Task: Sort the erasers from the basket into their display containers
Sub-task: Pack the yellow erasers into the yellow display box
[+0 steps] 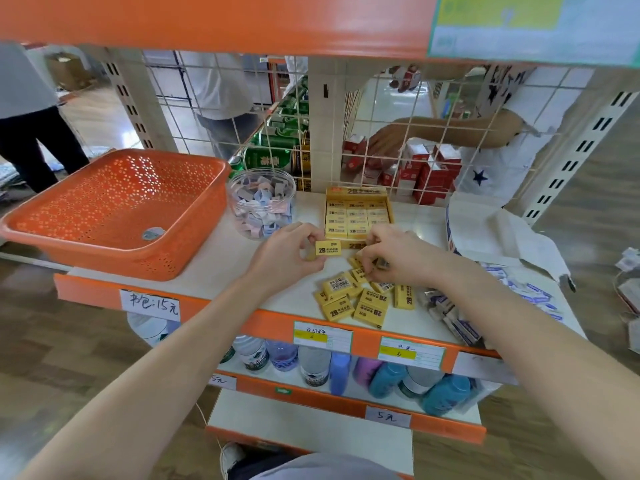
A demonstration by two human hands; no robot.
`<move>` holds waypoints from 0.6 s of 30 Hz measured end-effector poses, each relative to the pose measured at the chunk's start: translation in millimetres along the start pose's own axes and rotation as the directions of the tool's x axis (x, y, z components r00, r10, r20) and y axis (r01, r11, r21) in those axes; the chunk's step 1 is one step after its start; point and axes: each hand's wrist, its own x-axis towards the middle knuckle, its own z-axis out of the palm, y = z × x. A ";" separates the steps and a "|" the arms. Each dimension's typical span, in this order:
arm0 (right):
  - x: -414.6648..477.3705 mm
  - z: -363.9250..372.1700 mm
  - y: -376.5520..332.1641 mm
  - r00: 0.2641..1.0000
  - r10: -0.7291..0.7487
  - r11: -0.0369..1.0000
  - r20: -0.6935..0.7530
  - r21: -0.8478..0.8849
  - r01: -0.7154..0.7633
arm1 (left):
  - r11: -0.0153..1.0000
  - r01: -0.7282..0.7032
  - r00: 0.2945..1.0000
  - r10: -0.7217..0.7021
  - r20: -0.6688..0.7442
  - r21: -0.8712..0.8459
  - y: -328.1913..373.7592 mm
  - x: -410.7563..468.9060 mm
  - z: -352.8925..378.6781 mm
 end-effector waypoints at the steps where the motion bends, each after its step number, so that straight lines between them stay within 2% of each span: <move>1: -0.4 1.0 0.6 1.000 -0.004 1.000 0.002 0.002 0.004 | 1.000 0.003 1.000 -0.003 0.001 -0.005 -0.7 -1.2 0.1; 11: 3.8 -1.6 -0.1 0.999 -0.026 1.000 0.039 0.005 0.025 | 1.000 0.015 1.000 -0.015 0.000 -0.020 -2.1 -2.7 1.9; 15: -0.3 -1.0 4.5 1.000 0.002 0.958 -0.008 0.287 0.000 | 1.000 0.008 1.000 -0.008 -0.017 -0.023 -0.7 -3.5 1.2; 18: -6.6 -3.7 4.5 0.993 0.044 0.932 -0.109 0.363 -0.002 | 0.999 0.008 1.000 -0.009 -0.014 -0.032 -2.7 -6.1 2.1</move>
